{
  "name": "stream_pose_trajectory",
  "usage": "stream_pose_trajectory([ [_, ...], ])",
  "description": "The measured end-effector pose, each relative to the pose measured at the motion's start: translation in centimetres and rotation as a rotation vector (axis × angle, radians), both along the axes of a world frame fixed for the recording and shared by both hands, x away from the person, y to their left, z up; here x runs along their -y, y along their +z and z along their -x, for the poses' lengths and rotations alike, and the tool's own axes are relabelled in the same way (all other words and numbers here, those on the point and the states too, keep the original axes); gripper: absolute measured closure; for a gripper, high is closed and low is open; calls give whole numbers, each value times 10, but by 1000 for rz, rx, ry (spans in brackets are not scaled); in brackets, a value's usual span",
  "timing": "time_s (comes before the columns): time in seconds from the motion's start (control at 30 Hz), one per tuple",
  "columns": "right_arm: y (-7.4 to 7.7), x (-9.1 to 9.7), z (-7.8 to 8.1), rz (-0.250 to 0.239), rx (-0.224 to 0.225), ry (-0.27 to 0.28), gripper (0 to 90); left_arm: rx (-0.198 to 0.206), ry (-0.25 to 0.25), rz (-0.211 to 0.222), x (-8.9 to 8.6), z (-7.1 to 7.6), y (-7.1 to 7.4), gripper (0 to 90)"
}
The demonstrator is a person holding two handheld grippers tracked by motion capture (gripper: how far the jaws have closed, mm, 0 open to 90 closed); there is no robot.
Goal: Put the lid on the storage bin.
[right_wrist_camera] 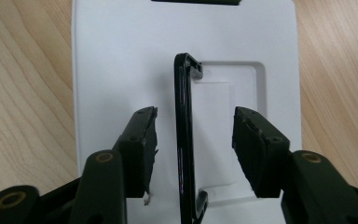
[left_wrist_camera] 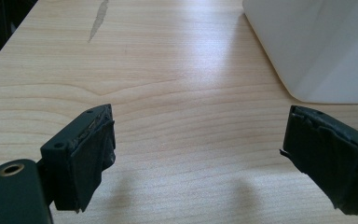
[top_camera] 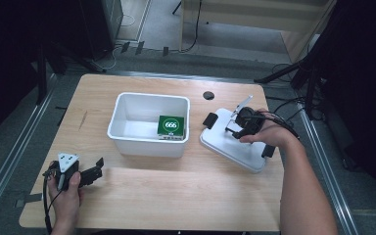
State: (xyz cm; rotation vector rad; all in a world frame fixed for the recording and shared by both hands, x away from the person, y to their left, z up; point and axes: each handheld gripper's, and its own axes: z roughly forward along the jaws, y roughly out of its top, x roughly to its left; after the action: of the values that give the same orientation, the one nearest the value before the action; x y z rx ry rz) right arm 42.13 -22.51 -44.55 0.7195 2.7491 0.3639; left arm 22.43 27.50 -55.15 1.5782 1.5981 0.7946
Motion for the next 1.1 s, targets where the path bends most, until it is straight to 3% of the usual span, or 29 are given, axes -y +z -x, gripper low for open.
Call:
stream_pose_trajectory([
  [0.3, -11, 2, -1, 48, -10, -8, 628, -2, -1, 2, 0, 0, 0, 97],
  [0.67, -19, 13, -5, 60, -53, -34, 766, -1, -1, 1, 0, 0, 0, 97],
  [0.9, -20, 18, -3, 57, -26, -33, 838, -1, -1, 0, 0, 0, 0, 97],
  [1.1, -18, 18, 0, 53, 1, 21, 852, -4, -2, 0, 0, 0, 0, 97],
])
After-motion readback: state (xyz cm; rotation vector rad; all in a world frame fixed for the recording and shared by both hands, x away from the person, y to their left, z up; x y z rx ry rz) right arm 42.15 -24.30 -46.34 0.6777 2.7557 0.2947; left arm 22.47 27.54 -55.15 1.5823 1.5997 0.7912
